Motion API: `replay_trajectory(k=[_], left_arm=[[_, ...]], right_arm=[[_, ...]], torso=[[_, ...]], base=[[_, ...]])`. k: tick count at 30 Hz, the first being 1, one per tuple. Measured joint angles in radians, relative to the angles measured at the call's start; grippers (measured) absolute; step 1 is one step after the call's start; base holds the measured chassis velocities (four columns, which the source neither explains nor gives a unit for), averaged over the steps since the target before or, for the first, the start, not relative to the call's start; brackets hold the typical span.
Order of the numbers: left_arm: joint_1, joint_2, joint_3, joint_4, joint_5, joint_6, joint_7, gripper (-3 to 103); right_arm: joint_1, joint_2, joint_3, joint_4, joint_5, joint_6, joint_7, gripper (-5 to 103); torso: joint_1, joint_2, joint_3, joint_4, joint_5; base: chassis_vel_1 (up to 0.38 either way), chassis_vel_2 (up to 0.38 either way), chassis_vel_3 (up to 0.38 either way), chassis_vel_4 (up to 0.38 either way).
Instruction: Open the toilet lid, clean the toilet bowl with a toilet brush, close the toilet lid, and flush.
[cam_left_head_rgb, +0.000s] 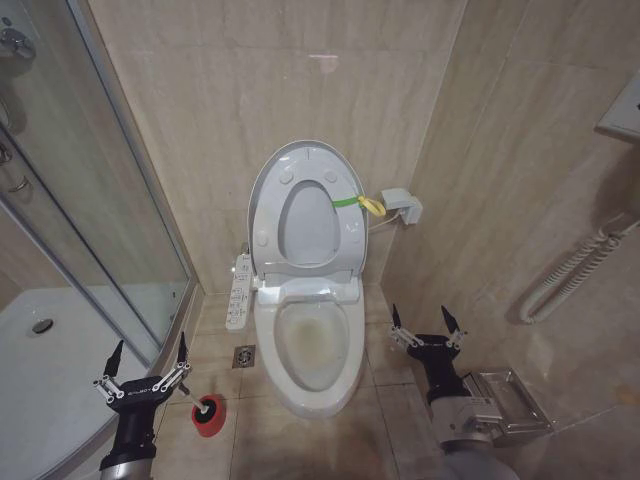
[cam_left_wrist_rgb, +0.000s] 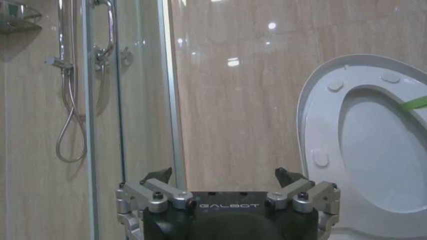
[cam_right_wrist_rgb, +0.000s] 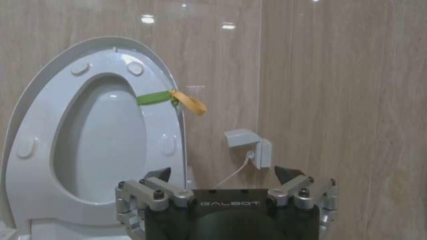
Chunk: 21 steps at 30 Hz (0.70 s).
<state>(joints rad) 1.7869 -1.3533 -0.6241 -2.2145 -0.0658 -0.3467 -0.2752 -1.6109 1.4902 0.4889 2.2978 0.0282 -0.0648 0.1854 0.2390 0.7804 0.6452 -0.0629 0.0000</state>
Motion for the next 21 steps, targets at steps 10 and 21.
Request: replay_trajectory(k=[10,21], left_arm=[[0.0,0.0,-0.001,0.0,0.0,0.0,0.0,100],[0.0,0.0,-0.001,0.0,-0.001,0.0,0.001,100]], right_arm=[[0.0,0.0,0.0,0.0,0.0,0.0,0.0,100],[0.0,0.0,0.0,0.0,0.0,0.0,0.0,100]], torso=[[0.0,0.0,0.0,0.0,0.0],[0.0,0.0,0.0,0.0,-0.0001]], base=[[0.0,0.0,0.0,0.0],[0.0,0.0,0.0,0.0]])
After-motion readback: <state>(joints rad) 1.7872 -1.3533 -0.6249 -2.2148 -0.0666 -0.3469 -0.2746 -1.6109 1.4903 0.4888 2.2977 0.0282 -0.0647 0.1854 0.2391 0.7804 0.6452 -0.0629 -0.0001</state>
